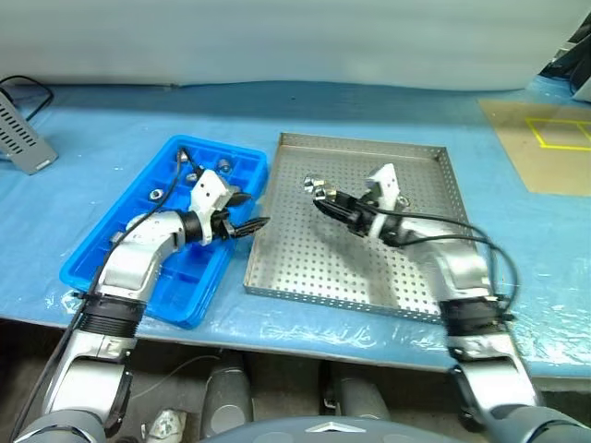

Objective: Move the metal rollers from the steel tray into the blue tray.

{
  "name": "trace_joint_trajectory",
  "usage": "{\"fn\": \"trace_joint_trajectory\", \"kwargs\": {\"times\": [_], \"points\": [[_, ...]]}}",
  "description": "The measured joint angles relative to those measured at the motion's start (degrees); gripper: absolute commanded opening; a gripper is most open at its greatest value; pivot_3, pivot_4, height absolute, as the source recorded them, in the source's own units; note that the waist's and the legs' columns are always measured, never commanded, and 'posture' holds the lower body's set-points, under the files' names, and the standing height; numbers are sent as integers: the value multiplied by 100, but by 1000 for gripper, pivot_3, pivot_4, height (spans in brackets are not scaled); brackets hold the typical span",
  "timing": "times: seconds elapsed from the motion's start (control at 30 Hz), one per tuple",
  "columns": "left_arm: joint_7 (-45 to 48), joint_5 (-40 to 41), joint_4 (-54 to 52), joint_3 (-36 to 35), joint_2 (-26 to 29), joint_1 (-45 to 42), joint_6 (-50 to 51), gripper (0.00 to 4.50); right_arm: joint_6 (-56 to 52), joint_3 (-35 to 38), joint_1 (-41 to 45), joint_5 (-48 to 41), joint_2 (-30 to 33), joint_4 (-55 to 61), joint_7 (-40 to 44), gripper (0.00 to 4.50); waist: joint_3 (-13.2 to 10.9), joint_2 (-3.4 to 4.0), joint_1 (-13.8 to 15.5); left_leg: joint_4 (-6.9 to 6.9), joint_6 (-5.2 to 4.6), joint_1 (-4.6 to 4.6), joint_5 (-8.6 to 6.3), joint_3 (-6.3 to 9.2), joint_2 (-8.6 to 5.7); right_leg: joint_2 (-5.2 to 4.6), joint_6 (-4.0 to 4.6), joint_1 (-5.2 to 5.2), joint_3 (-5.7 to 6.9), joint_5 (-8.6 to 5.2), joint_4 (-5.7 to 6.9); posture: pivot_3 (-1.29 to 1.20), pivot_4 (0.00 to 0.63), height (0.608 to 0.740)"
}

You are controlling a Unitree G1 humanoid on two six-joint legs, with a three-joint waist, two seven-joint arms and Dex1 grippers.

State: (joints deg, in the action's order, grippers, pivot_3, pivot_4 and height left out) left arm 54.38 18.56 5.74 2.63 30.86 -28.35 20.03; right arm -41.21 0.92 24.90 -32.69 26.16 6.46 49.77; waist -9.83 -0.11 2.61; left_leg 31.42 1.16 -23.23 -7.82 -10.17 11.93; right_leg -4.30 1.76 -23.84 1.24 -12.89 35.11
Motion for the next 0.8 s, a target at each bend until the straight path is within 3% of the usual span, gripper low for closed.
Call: {"fn": "trace_joint_trajectory", "kwargs": {"times": [0.1, 0.33, 0.57, 0.77, 0.8], "points": [[445, 173, 190, -39, 93, -222, -27, 3695, -615, 62, -331, -511, 494, 622, 308, 1433, 0, 0, 5, -14, 5, 6, 3, -2, 1, 1, 0, 0, 1, 0, -5, -175, 150, 740], [1359, 515, -259, 324, -41, -516, 46, 3695, -1121, -40, -515, -1077, 699, 1407, 412, 1433, 1, 2, -7, -14, 6, 5, 4, -8, -2, -5, 1, -2, -1, 0, -5, -182, 150, 740], [1273, 203, -51, 639, -278, -571, -76, 3695, -394, 73, -490, -576, 1026, 520, 585, 1433, 1, 2, -15, -12, 7, 9, 5, -8, 0, -3, 1, 4, 0, 0, -3, -210, 150, 740], [1023, 103, 82, 633, -331, -573, -111, 3695, -175, -235, -747, -276, 1435, 521, 987, 1433, 1, 2, -21, -12, -1, 5, 1, -7, -2, -2, 1, 4, 0, 0, -13, -212, 150, 740], [999, 88, 108, 632, -335, -570, -129, 3695, -20, -347, -785, -131, 1505, 536, 1080, 1600, 1, 2, -21, -10, -3, 5, 0, -7, -1, -2, 1, 6, 0, 0, -13, -210, 150, 740]]}}
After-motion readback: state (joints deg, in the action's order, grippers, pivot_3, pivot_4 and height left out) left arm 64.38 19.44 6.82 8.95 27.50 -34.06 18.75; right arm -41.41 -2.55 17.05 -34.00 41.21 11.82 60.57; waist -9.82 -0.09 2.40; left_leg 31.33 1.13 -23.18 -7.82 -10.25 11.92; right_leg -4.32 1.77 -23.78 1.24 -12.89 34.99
